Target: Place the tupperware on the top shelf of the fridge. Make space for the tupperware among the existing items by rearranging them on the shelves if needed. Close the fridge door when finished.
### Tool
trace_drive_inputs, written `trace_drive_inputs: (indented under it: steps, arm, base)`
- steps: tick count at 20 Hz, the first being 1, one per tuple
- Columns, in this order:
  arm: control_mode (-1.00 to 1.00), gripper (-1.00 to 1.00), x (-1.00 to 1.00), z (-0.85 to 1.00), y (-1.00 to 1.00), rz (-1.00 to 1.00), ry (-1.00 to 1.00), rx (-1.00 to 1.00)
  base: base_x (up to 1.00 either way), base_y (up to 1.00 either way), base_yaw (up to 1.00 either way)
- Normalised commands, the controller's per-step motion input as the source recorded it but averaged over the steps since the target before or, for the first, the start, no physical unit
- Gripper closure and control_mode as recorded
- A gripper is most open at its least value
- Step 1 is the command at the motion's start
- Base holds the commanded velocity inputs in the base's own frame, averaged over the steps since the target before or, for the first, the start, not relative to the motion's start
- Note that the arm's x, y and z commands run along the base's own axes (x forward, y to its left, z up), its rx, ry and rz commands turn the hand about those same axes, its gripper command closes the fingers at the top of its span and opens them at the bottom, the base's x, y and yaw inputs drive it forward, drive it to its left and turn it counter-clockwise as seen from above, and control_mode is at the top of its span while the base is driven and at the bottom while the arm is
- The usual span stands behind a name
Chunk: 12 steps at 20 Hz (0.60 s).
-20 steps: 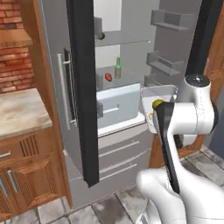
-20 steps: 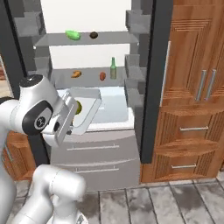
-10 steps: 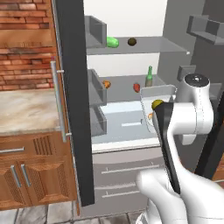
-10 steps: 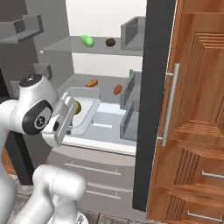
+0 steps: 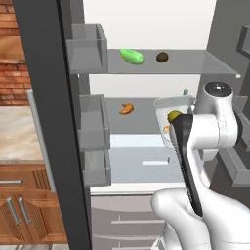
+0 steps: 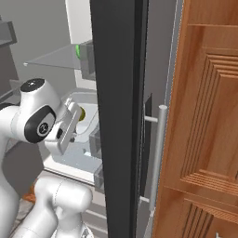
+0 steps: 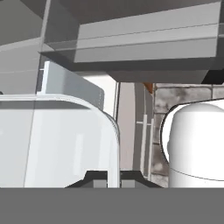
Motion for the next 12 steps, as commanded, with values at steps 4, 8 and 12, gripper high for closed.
trace_drive_inputs:
  steps: [4,8,12]
  arm:
    - [1.0,1.0,0.0,0.0,0.0,0.0,0.0,0.0]
    - [-1.0,1.0,0.08,-0.08,0.07,0.0,-0.02,-0.01]
    - [-1.0,1.0,0.3,-0.24,0.16,0.0,-0.03,0.0]
  base:
    - [0.85,0.0,0.08]
    - [0.4,0.09,0.01]
    - [0.0,0.0,0.0]
